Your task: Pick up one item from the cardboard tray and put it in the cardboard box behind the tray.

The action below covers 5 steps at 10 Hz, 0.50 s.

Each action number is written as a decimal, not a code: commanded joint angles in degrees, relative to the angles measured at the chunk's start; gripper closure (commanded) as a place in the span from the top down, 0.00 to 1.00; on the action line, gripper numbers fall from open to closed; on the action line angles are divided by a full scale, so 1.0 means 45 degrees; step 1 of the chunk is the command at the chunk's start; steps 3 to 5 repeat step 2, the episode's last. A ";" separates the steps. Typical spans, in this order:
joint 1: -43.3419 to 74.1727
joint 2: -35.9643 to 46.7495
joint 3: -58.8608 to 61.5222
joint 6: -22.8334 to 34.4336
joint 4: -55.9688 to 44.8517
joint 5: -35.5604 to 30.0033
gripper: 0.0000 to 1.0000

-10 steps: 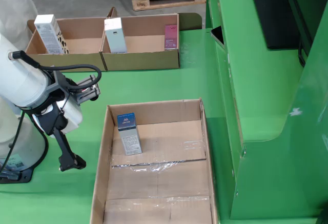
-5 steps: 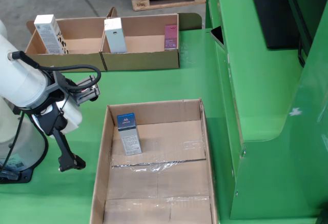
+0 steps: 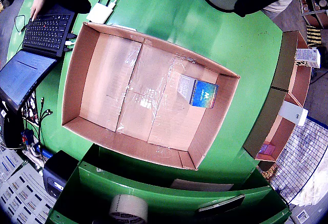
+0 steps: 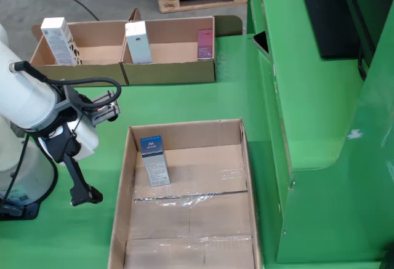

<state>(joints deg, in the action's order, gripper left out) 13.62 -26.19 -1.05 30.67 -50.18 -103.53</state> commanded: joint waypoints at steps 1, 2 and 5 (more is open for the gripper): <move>0.0081 0.0221 0.0234 -0.0053 0.0157 -0.0074 1.00; 0.0081 0.0221 0.0234 -0.0053 0.0157 -0.0074 1.00; 0.0081 0.0221 0.0234 -0.0053 0.0157 -0.0074 1.00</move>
